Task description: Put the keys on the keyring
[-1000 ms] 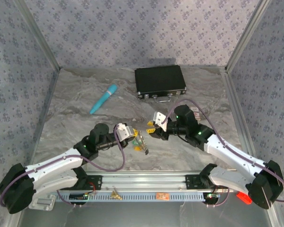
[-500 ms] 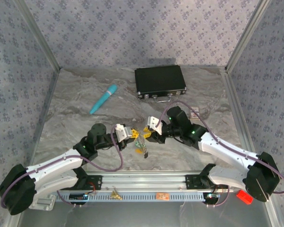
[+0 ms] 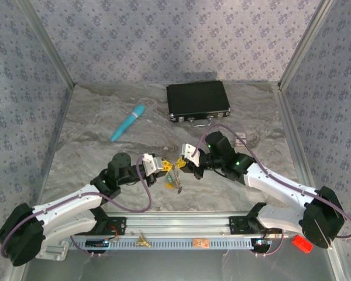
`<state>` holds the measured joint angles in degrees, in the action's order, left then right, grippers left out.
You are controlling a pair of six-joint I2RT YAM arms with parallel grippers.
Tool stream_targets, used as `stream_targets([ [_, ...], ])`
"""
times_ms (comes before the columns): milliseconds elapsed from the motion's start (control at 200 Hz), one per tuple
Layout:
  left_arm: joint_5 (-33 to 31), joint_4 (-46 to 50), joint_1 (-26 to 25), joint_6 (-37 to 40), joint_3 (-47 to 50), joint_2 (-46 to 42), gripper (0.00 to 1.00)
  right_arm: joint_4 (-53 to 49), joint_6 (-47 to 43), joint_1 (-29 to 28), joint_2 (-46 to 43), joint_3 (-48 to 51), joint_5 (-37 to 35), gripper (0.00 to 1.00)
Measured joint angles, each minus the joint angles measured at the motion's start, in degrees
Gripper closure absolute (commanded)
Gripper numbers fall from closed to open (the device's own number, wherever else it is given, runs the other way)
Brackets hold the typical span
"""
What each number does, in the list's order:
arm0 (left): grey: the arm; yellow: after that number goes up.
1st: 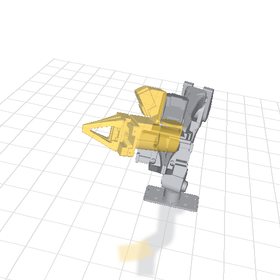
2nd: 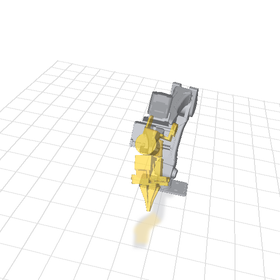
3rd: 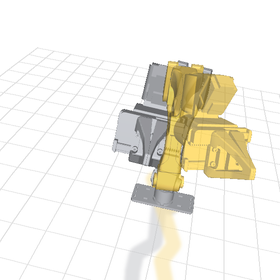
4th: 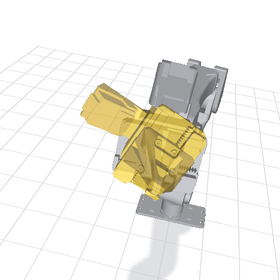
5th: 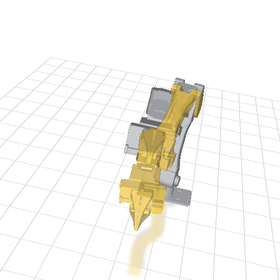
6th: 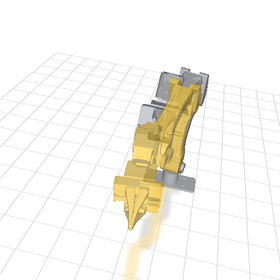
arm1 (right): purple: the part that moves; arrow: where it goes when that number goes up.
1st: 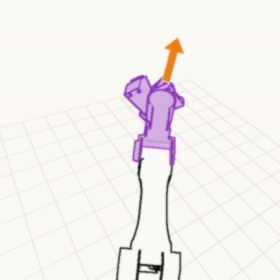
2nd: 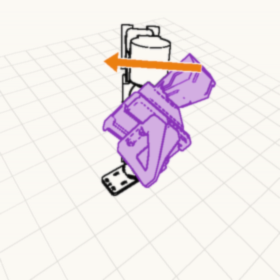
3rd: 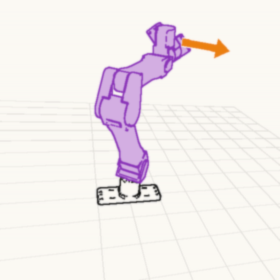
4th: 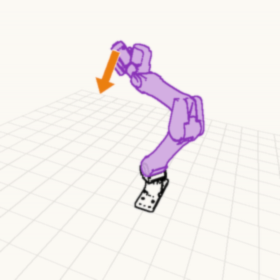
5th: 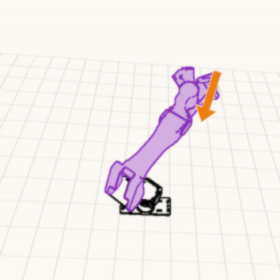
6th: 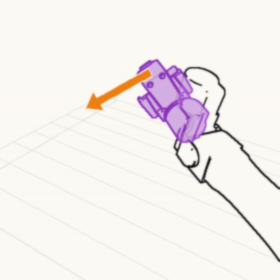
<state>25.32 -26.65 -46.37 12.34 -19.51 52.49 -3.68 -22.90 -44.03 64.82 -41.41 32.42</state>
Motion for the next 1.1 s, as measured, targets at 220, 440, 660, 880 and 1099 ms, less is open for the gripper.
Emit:
stream_targets([
  [220, 0.48, -0.15, 0.00, 0.00, 0.20, 0.00, 1.00, -0.02, -0.07, -0.11, 1.40, -0.04, 0.44, 1.00],
  [440, 0.90, 0.07, 0.20, 0.02, 0.20, 0.02, 1.00, -0.07, -0.04, -0.26, 2.97, -0.66, 0.46, 0.80],
  [660, 1.09, -0.59, 0.20, 0.00, 0.20, 0.04, 1.00, 0.37, -0.50, -0.61, 0.11, -0.46, 0.39, 0.71],
  [880, 1.51, -0.90, 0.20, 0.00, 0.20, 0.22, 1.00, 1.18, -0.61, -1.14, -0.35, -0.48, 0.63, 0.71],
  [1099, 1.97, -1.53, 0.20, -0.04, 0.24, 0.46, 1.00, 1.49, -1.14, -1.51, 0.63, -0.48, 1.05, 0.81],
])
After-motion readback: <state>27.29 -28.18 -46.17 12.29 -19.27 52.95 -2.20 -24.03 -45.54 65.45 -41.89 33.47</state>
